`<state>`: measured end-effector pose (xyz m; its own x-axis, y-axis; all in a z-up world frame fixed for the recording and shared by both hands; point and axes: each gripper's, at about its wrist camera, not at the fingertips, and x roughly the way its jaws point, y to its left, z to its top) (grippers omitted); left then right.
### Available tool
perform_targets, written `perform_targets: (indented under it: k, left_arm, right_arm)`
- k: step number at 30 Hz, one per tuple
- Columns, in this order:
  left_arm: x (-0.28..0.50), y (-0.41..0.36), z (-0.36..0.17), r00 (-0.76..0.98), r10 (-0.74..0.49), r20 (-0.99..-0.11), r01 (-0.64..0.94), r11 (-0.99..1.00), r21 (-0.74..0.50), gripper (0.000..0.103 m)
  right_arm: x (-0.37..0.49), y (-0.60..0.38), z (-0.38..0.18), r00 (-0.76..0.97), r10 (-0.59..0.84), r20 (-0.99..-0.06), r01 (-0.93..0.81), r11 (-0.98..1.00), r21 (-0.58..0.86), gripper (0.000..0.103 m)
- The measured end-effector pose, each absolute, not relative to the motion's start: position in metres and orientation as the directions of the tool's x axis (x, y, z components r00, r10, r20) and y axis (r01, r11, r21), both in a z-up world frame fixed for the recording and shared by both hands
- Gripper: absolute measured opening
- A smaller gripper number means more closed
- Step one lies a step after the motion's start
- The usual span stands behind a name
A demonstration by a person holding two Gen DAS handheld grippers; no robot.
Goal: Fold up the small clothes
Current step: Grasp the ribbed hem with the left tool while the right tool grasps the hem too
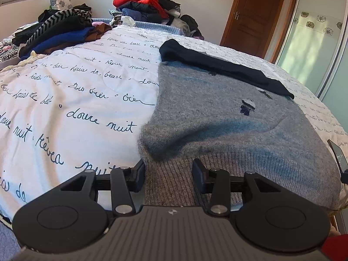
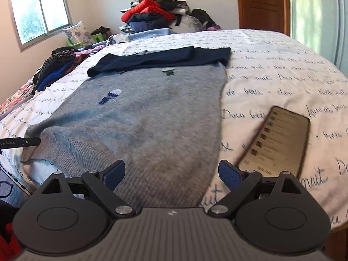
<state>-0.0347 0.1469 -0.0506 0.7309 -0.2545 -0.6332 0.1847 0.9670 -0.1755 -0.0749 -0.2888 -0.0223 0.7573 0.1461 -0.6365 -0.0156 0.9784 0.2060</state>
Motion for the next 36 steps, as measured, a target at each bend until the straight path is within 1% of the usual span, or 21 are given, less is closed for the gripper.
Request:
perform_targets:
  k: [7, 11, 15, 17, 20, 22, 24, 25, 27, 28, 29, 30, 31, 32, 34, 36]
  left_arm:
    - [-0.036, 0.145, -0.048, 0.729, -0.274, -0.627, 0.198, 0.961, -0.19, 0.043]
    - [-0.036, 0.142, -0.047, 0.729, -0.289, -0.621, 0.216, 0.957, -0.192, 0.037]
    - [-0.036, 0.141, -0.049, 0.727, -0.28, -0.626, 0.208, 0.96, -0.187, 0.031]
    - [-0.035, 0.143, -0.049, 0.726, -0.281, -0.628, 0.201, 0.96, -0.197, 0.028]
    - [-0.034, 0.145, -0.049, 0.725, -0.281, -0.629, 0.194, 0.959, -0.205, 0.027]
    - [-0.034, 0.145, -0.051, 0.724, -0.278, -0.631, 0.193, 0.96, -0.202, 0.027]
    - [-0.034, 0.144, -0.052, 0.724, -0.274, -0.633, 0.192, 0.962, -0.196, 0.027]
    - [-0.034, 0.144, -0.052, 0.726, -0.271, -0.632, 0.193, 0.963, -0.191, 0.027]
    - [-0.034, 0.142, -0.052, 0.729, -0.265, -0.631, 0.193, 0.964, -0.181, 0.027]
    - [-0.035, 0.141, -0.052, 0.731, -0.262, -0.63, 0.193, 0.965, -0.178, 0.027]
    - [-0.035, 0.141, -0.052, 0.732, -0.26, -0.629, 0.191, 0.966, -0.176, 0.027]
    - [-0.035, 0.14, -0.052, 0.734, -0.259, -0.628, 0.191, 0.966, -0.175, 0.027]
    - [-0.035, 0.14, -0.052, 0.734, -0.259, -0.627, 0.19, 0.966, -0.176, 0.021]
    - [-0.035, 0.141, -0.052, 0.734, -0.257, -0.629, 0.185, 0.966, -0.179, 0.012]
    - [-0.033, 0.145, -0.051, 0.726, -0.255, -0.639, 0.169, 0.966, -0.194, 0.01]
    - [-0.032, 0.15, -0.05, 0.712, -0.265, -0.65, 0.158, 0.963, -0.219, 0.008]
  right_arm:
    - [-0.081, -0.31, -0.037, 0.712, 0.207, -0.671, 0.039, 0.942, 0.333, 0.093]
    - [-0.084, -0.315, -0.043, 0.699, 0.254, -0.669, 0.042, 0.918, 0.393, 0.093]
    - [-0.085, -0.314, -0.045, 0.698, 0.273, -0.662, 0.036, 0.91, 0.412, 0.093]
    - [-0.085, -0.314, -0.045, 0.696, 0.288, -0.658, 0.028, 0.905, 0.425, 0.087]
    - [-0.084, -0.313, -0.047, 0.685, 0.329, -0.65, 0.006, 0.89, 0.456, 0.084]
    - [-0.084, -0.313, -0.048, 0.681, 0.347, -0.645, 0.002, 0.88, 0.476, 0.076]
    - [-0.083, -0.317, -0.051, 0.684, 0.365, -0.632, 0.0, 0.866, 0.5, 0.075]
    - [-0.083, -0.319, -0.052, 0.687, 0.368, -0.626, 0.002, 0.861, 0.508, 0.072]
    - [-0.083, -0.321, -0.052, 0.689, 0.372, -0.622, -0.001, 0.859, 0.512, 0.069]
    - [-0.084, -0.321, -0.052, 0.691, 0.366, -0.623, -0.004, 0.864, 0.504, 0.058]
    - [-0.084, -0.32, -0.052, 0.692, 0.353, -0.629, 0.005, 0.87, 0.493, 0.049]
    - [-0.084, -0.321, -0.053, 0.694, 0.345, -0.632, 0.016, 0.87, 0.492, 0.029]
    - [-0.084, -0.324, -0.054, 0.692, 0.343, -0.635, 0.03, 0.866, 0.499, 0.015]
    - [-0.084, -0.326, -0.056, 0.689, 0.344, -0.638, 0.043, 0.859, 0.51, 0.012]
    - [-0.085, -0.329, -0.058, 0.689, 0.353, -0.633, 0.047, 0.849, 0.526, 0.009]
    - [-0.085, -0.328, -0.056, 0.692, 0.345, -0.635, 0.04, 0.859, 0.51, 0.007]
